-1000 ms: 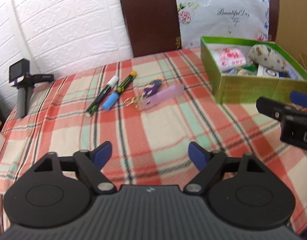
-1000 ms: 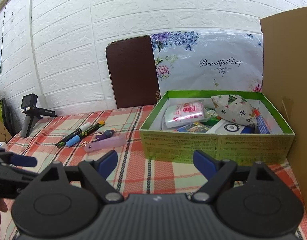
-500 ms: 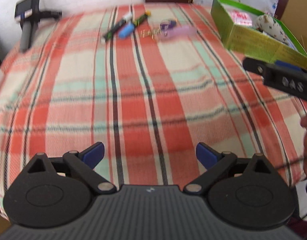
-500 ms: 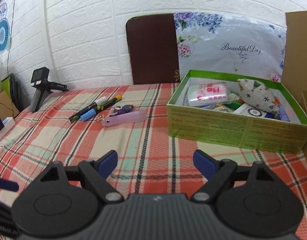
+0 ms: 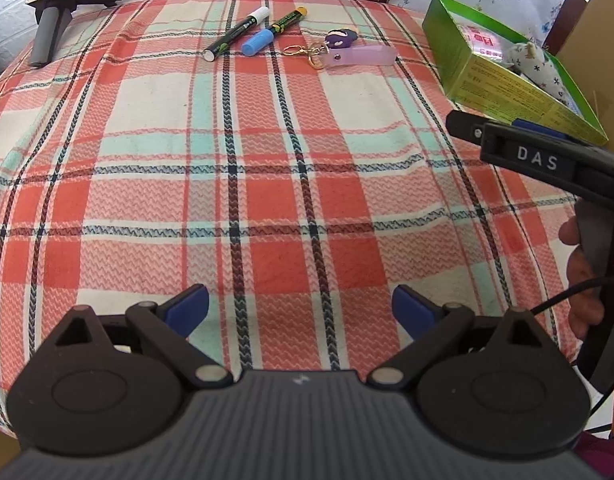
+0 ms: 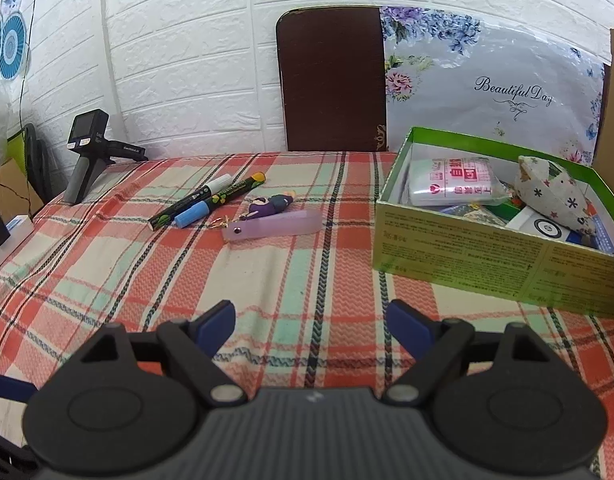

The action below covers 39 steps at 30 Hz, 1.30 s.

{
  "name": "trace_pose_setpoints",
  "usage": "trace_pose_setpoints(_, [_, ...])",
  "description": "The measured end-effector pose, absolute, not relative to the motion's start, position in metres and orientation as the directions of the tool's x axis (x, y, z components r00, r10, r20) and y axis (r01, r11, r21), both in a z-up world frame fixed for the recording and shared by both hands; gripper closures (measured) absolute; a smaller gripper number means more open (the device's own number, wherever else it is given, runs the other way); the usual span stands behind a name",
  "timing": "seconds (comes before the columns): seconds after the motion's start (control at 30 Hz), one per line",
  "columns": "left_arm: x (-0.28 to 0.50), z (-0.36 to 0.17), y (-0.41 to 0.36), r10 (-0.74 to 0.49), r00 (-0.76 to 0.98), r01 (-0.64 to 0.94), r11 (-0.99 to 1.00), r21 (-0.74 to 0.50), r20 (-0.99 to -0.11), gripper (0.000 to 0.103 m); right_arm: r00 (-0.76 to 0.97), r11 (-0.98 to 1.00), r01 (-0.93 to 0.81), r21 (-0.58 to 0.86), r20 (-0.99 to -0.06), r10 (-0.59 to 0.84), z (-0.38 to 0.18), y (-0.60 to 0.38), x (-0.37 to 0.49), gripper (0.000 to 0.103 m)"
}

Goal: Organize objects

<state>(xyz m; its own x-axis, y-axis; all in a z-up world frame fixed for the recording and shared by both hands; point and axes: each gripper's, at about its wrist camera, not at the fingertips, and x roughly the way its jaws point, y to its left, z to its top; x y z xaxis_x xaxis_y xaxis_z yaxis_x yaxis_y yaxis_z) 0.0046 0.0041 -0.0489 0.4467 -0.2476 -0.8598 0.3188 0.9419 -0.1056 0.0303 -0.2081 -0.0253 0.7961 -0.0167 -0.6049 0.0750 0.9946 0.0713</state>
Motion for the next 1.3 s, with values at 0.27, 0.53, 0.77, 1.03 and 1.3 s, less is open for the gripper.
trace_pose_setpoints(0.27, [0.005, -0.051, 0.01, -0.271, 0.441, 0.311, 0.941, -0.137, -0.856, 0.004, 0.791, 0.996, 0.065, 0.058, -0.611, -0.016, -0.026, -0.202, 0.034, 0.017])
trace_pose_setpoints(0.53, [0.006, -0.054, 0.013, -0.311, 0.409, 0.308, 0.932, -0.19, -0.858, 0.004, 0.787, 0.997, 0.059, 0.052, -0.617, -0.014, -0.028, -0.2, 0.034, 0.017])
trace_pose_setpoints(0.77, [0.007, -0.056, 0.013, -0.321, 0.398, 0.299, 0.931, -0.209, -0.86, 0.004, 0.781, 0.997, 0.055, 0.048, -0.625, -0.013, -0.031, -0.197, 0.036, 0.017])
trace_pose_setpoints(1.03, [0.012, -0.053, 0.02, -0.332, 0.423, 0.287, 0.932, -0.223, -0.843, 0.004, 0.774, 0.998, 0.039, 0.044, -0.633, -0.003, -0.033, -0.193, 0.04, 0.017])
trace_pose_setpoints(1.3, [0.078, -0.014, 0.065, -0.23, 0.649, 0.141, 0.973, -0.183, -0.725, 0.007, 0.797, 0.994, -0.112, 0.003, -0.598, 0.092, -0.025, -0.163, 0.066, 0.017])
